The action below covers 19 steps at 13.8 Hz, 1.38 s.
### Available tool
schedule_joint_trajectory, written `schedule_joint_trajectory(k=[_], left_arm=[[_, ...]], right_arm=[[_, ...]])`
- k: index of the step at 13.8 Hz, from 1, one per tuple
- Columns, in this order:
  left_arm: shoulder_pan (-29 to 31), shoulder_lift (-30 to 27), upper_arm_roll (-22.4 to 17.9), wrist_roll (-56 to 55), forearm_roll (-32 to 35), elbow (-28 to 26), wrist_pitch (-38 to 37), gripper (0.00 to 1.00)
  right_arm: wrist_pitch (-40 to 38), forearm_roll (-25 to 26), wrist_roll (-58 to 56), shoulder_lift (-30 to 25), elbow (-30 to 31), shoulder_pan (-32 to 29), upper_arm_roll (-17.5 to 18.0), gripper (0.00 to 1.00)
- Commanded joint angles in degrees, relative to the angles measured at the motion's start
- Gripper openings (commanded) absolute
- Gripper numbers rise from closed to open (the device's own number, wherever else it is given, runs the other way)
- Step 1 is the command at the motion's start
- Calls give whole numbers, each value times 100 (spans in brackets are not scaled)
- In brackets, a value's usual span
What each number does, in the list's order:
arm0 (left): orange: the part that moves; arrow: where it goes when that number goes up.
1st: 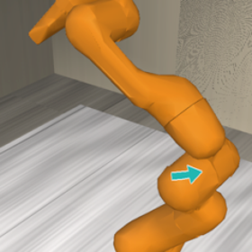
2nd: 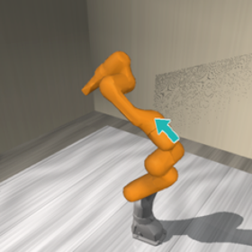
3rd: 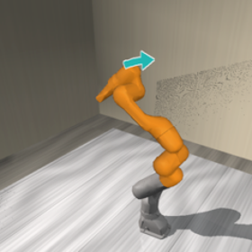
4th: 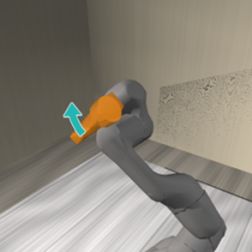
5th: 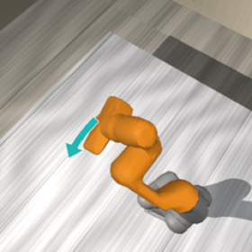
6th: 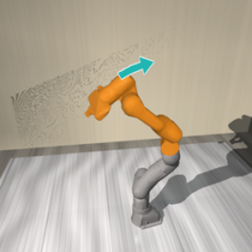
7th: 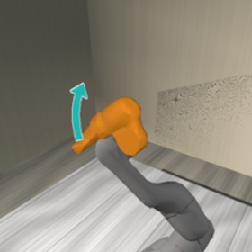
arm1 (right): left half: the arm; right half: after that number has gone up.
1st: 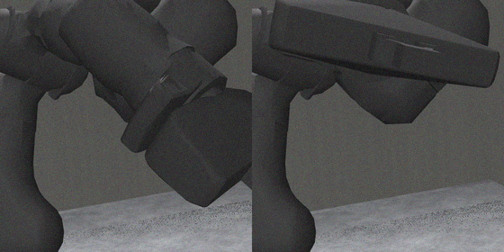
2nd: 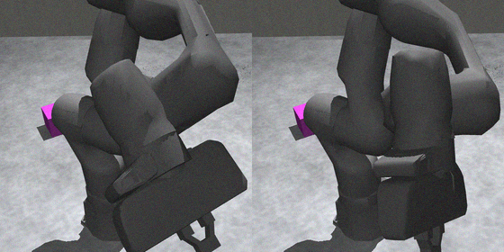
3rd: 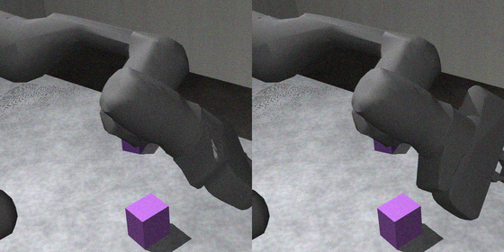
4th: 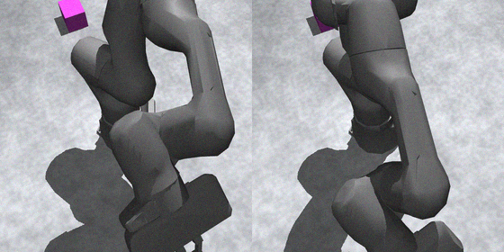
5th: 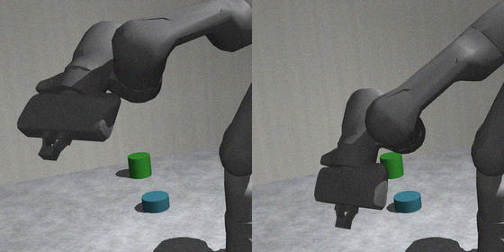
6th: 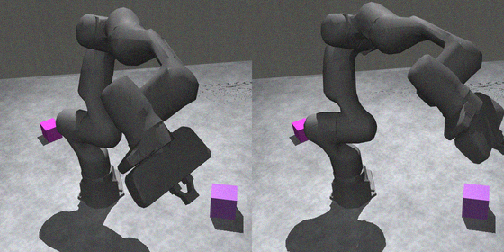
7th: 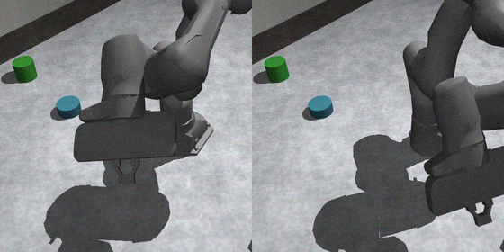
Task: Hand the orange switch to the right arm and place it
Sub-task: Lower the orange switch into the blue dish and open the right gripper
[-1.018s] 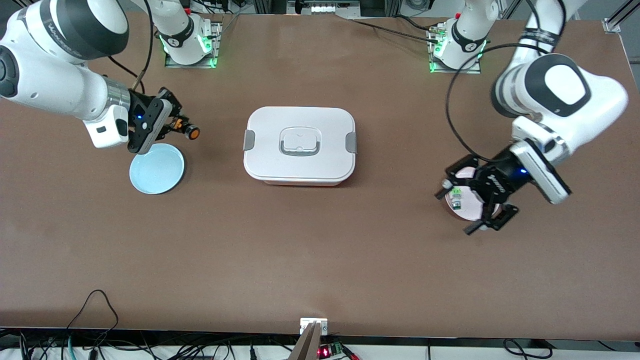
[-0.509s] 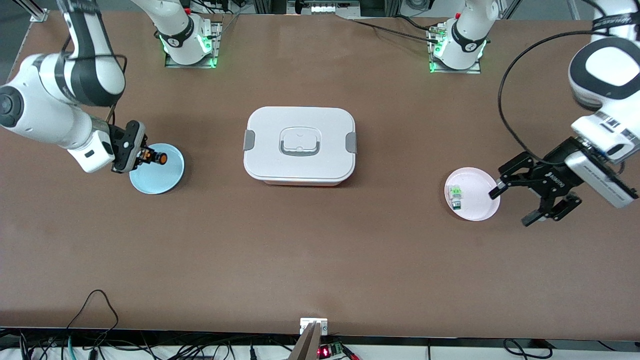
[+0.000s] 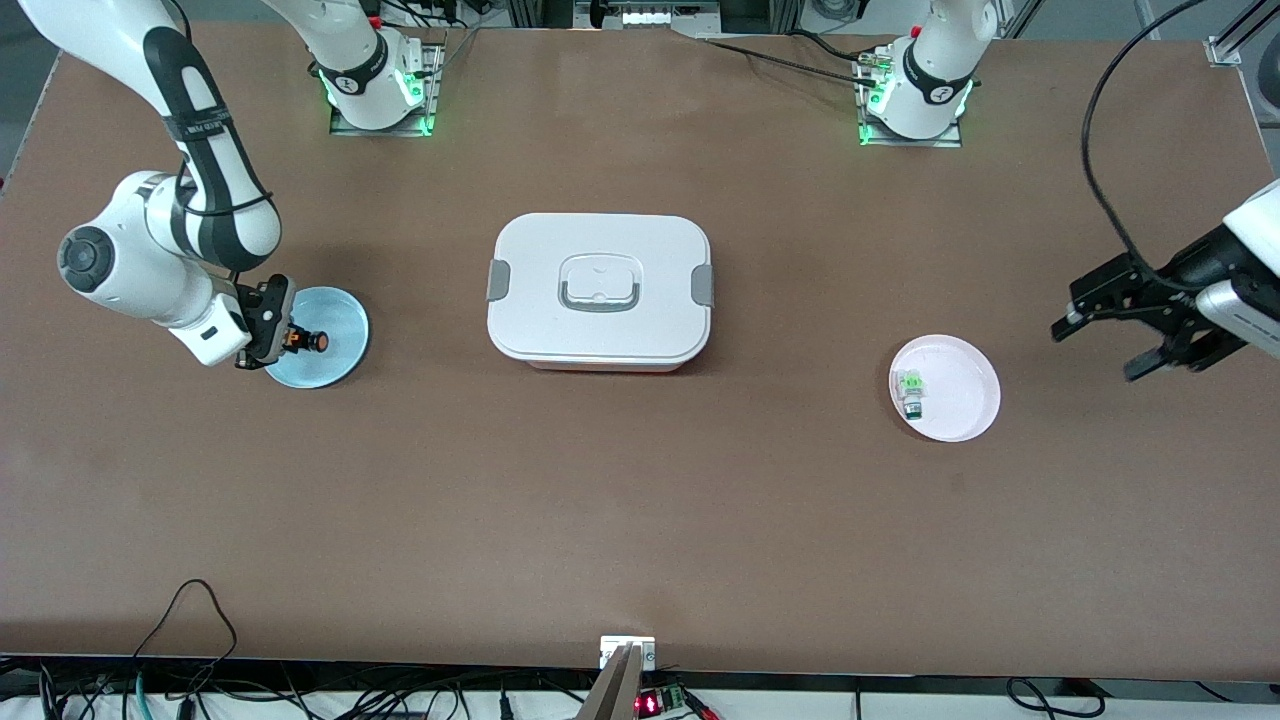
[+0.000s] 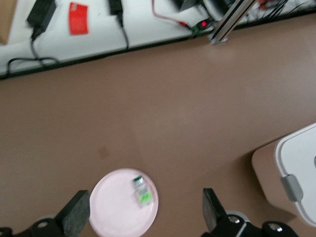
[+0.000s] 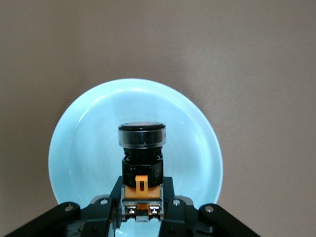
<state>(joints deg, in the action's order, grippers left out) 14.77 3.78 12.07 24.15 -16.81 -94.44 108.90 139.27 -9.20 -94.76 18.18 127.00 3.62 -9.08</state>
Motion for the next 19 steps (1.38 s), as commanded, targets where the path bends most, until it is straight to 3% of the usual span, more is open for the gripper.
schedule_joint_trajectory(k=[1,3,4,5,6,7,9,12,15,19], left_arm=[[-193,0,41,-1155,958,688,-1192,100],[-334,9,23,-1543,1388,865,-1686,100],[-430,18,23,-1771,1626,944,-1897,100],[-483,18,-12,-1939,1767,962,-2038,100],[-519,9,-56,-1984,1777,953,-2057,100],[-528,18,-56,-1993,1786,953,-2057,100],[-493,18,-21,-2010,1769,962,-2040,100],[-580,-9,-64,-2098,1760,953,-2083,100],[-1405,-61,-652,-3011,1786,857,-2127,100],[-1916,-61,-1285,-3056,1769,743,-2093,100]], right_arm=[[415,23,-209,62,254,-10,-6,0],[469,32,-244,160,264,-10,-6,0],[469,32,-244,177,264,-10,3,5],[469,23,-244,238,264,-10,3,32],[469,23,-236,256,246,-10,3,49],[452,23,-244,230,220,-1,3,99],[181,14,-113,134,-121,7,12,100],[-1153,-12,981,-15,-868,7,3,100],[-1420,32,2362,-437,-1019,16,12,100],[-2017,58,4233,-893,-1142,77,55,100]])
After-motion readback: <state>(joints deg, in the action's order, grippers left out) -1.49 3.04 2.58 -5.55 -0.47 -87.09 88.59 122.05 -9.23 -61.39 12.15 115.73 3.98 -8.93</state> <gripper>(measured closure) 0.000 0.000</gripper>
